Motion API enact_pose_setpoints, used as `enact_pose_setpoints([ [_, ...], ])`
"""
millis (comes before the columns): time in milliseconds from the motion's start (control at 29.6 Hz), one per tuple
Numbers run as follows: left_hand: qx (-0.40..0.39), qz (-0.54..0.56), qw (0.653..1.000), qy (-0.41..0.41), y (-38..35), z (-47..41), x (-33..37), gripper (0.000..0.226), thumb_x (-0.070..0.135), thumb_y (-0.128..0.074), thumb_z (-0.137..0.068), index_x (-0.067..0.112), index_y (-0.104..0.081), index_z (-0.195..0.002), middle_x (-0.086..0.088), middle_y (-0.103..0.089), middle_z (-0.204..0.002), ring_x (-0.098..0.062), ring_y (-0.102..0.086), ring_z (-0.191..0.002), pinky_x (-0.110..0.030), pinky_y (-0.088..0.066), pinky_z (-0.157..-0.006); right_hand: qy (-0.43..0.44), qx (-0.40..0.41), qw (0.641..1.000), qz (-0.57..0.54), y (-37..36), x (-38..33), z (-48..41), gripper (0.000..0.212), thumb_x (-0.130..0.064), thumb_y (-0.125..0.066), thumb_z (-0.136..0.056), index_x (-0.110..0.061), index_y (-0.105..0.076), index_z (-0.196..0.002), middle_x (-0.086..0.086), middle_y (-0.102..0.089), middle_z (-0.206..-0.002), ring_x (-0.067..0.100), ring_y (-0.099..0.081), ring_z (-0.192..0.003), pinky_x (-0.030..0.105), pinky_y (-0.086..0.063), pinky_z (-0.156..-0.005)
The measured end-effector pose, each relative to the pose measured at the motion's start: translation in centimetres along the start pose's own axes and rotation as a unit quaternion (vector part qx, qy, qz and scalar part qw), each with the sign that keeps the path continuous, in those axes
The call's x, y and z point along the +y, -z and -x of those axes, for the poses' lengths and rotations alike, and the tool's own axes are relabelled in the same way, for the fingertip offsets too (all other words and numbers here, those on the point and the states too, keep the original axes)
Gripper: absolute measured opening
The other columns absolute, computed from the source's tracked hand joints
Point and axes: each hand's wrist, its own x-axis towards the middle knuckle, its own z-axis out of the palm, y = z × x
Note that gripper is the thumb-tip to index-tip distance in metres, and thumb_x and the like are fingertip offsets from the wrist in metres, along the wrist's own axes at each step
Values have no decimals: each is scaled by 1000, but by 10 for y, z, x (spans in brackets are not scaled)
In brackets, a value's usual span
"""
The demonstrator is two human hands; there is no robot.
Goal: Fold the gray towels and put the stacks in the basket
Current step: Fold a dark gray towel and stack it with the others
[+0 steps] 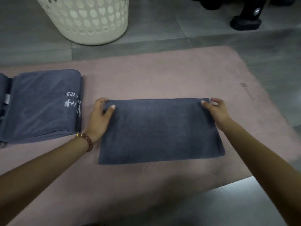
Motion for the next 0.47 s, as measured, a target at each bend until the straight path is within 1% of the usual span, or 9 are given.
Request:
enact_pose_setpoints([
  [34, 9, -7, 1000, 0, -5, -10, 1, 28, 15, -59, -91, 18, -47, -117, 6, -56, -92, -2, -52, -77, -7, -42, -71, 7, -8, 1000, 11, -4, -2, -9, 46, -21, -67, -86, -5, -50, -125, 4, -51, -111, 18, -51, -101, 27, -43, -89],
  [68, 15, -19, 1000, -5, -9, -18, 2, 30, 11, -60, -90, 15, -49, -117, 3, -55, -94, -6, -51, -79, -6, -41, -71, 18, -13, 999, 23, -7, -2, -18, 37, -17, -66, -87, -4, -56, -120, 5, -55, -107, 19, -53, -98, 26, -45, -87],
  [101, 22, -32, 999, -12, -12, -25, 1, 28, 6, -60, -88, 12, -52, -114, 1, -55, -97, -9, -51, -83, -7, -41, -75, 30, -13, 999, 32, -9, 0, -25, 27, -12, -64, -87, -4, -61, -113, 6, -58, -102, 19, -54, -94, 23, -47, -81],
  [135, 29, -37, 999, -19, -13, -31, 0, 23, 1, -58, -86, 11, -55, -107, 1, -56, -97, -12, -51, -88, -10, -42, -79, 40, -6, 999, 35, -10, 1, -29, 19, -8, -63, -87, -7, -63, -106, 7, -59, -98, 19, -54, -91, 18, -47, -74],
  [203, 43, -52, 997, -33, -11, -38, -4, 17, -3, -57, -84, 13, -60, -91, 0, -60, -91, -18, -56, -91, -13, -43, -83, 44, 16, 999, 24, -12, 1, -33, 10, -6, -62, -87, -13, -62, -93, 5, -60, -87, 16, -53, -83, 8, -43, -64],
  [271, 50, -77, 995, -37, -8, -43, -11, 17, -1, -58, -83, 15, -62, -86, -6, -64, -92, -24, -59, -94, -22, -45, -87, 23, 32, 999, -25, -15, 2, -33, 16, -5, -62, -87, -19, -60, -79, -3, -57, -77, 10, -51, -75, 4, -41, -57],
  [338, 55, -87, 994, -35, -6, -43, -18, 16, 0, -58, -84, 16, -62, -87, -13, -65, -96, -27, -60, -96, -35, -47, -91, -29, 42, 995, -88, -19, 2, -32, 21, -7, -63, -87, -23, -58, -74, -6, -56, -75, 6, -51, -69, 7, -43, -55],
  [372, 60, -87, 994, -32, -6, -42, -21, 16, 1, -58, -84, 16, -62, -87, -14, -65, -97, -28, -60, -96, -37, -47, -91, -49, 45, 992, -108, -21, 0, -32, 21, -8, -63, -87, -22, -58, -73, -6, -57, -75, 5, -51, -67, 10, -44, -55],
  [473, 69, -94, 993, -36, -10, -43, -20, 12, 3, -57, -85, 14, -62, -88, -14, -64, -99, -28, -59, -96, -34, -46, -89, -67, 52, 986, -146, -23, -2, -33, 20, -7, -63, -87, -21, -59, -73, -5, -57, -75, 5, -52, -67, 12, -45, -56],
])
